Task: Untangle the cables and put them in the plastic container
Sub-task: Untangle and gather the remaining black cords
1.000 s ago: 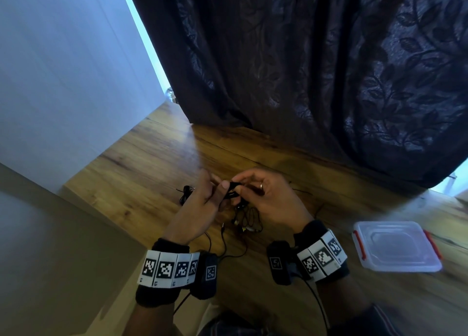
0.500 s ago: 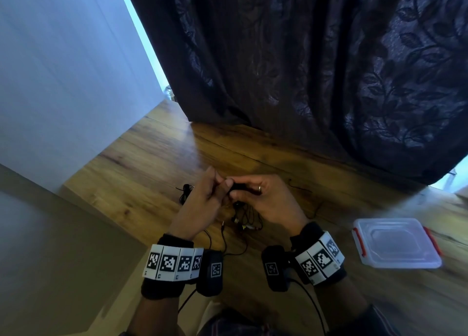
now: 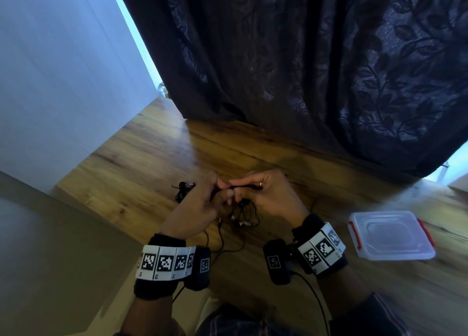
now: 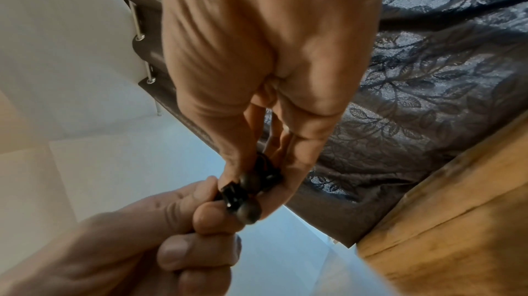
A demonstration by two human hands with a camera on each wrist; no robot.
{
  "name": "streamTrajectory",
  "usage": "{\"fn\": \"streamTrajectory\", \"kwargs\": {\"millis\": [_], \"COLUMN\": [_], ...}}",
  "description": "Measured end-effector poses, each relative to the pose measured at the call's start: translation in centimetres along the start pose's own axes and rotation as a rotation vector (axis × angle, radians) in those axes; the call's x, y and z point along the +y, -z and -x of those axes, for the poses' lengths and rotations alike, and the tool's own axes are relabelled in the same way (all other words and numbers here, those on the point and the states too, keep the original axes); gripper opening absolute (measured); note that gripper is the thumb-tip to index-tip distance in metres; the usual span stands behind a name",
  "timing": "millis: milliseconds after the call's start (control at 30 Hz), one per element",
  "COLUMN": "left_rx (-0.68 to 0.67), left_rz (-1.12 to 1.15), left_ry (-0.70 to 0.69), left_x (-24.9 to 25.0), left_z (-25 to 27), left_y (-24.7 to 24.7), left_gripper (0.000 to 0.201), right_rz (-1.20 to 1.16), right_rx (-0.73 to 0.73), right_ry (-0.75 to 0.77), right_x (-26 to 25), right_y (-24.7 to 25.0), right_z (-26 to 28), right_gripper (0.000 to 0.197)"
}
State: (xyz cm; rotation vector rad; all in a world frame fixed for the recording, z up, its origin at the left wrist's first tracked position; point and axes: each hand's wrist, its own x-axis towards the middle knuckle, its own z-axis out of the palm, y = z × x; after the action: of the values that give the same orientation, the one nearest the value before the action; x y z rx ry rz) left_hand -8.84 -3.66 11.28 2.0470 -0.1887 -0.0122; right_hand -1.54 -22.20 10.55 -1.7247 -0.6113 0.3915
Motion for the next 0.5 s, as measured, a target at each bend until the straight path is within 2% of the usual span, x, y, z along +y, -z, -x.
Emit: {"fn": "streamTrajectory", "kwargs": {"millis": [133,367,433,500], "left_rx": [-0.041,0.063,0.075,0.086], "left_rz": [-0.034,-0.007,-0.001,-0.009], "left_ry": [-0.018,0.120,0.145,0.155], "left_x": [0.0,-1.4,-1.8,-2.0], "left_z": [-0.3,-0.9,-0.9,-0.8], "left_y": [0.0,-1.6,-1.7,-1.6], "left_gripper": [0.004,0.007,0.009,0.011], "right_rz": [-0.112,-0.085,-0.053,-0.008], "right_rx": [0.030,0.045,0.112,0.246], "right_ry": [-0.080,-0.137,-0.199,-0.295], "right_x": [0.6,2.6,4.1,6.0], "right_y": [-0.1,-0.1,0.8,2.0], "right_z": [0.2,1.1,1.9,2.7], "right_gripper": [0.022,0.029,0.032,0.031]}}
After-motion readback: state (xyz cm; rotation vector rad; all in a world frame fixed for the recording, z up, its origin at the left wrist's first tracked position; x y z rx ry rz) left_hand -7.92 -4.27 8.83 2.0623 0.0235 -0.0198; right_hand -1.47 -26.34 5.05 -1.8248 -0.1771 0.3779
